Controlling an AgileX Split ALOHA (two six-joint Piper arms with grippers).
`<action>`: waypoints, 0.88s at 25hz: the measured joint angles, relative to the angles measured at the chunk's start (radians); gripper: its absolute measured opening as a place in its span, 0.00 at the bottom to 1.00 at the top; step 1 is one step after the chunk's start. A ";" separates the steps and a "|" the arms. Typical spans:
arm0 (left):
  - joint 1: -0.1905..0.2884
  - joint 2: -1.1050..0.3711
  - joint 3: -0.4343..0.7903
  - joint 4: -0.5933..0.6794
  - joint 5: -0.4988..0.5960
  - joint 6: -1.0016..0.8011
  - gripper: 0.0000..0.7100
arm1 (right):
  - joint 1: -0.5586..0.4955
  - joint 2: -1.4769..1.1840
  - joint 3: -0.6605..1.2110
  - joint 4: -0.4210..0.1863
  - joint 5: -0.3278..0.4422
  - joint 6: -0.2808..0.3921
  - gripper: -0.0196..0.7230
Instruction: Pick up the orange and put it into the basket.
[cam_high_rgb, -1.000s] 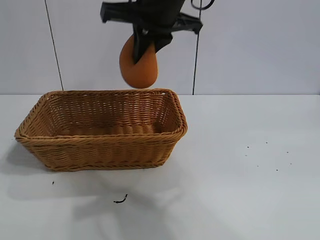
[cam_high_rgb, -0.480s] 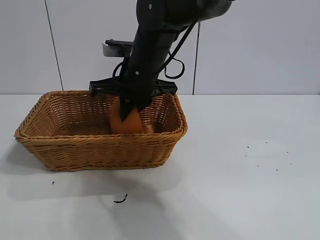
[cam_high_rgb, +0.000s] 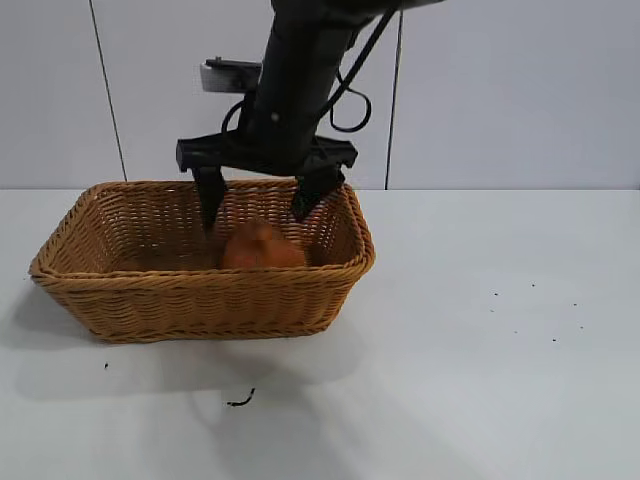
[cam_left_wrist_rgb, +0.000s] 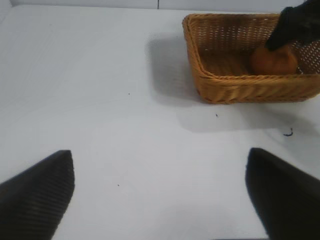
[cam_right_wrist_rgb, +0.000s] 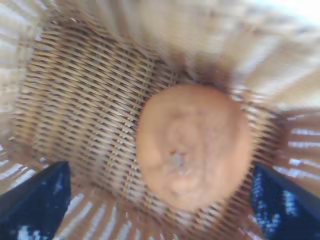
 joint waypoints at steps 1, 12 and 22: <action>0.000 0.000 0.000 0.000 0.000 0.000 0.94 | 0.000 0.000 -0.041 -0.013 0.040 0.000 0.95; 0.000 0.000 0.000 0.000 0.000 0.000 0.94 | -0.134 -0.010 -0.235 -0.123 0.193 0.007 0.96; 0.000 0.000 0.000 0.000 0.000 0.000 0.94 | -0.456 -0.010 -0.235 -0.124 0.196 0.007 0.96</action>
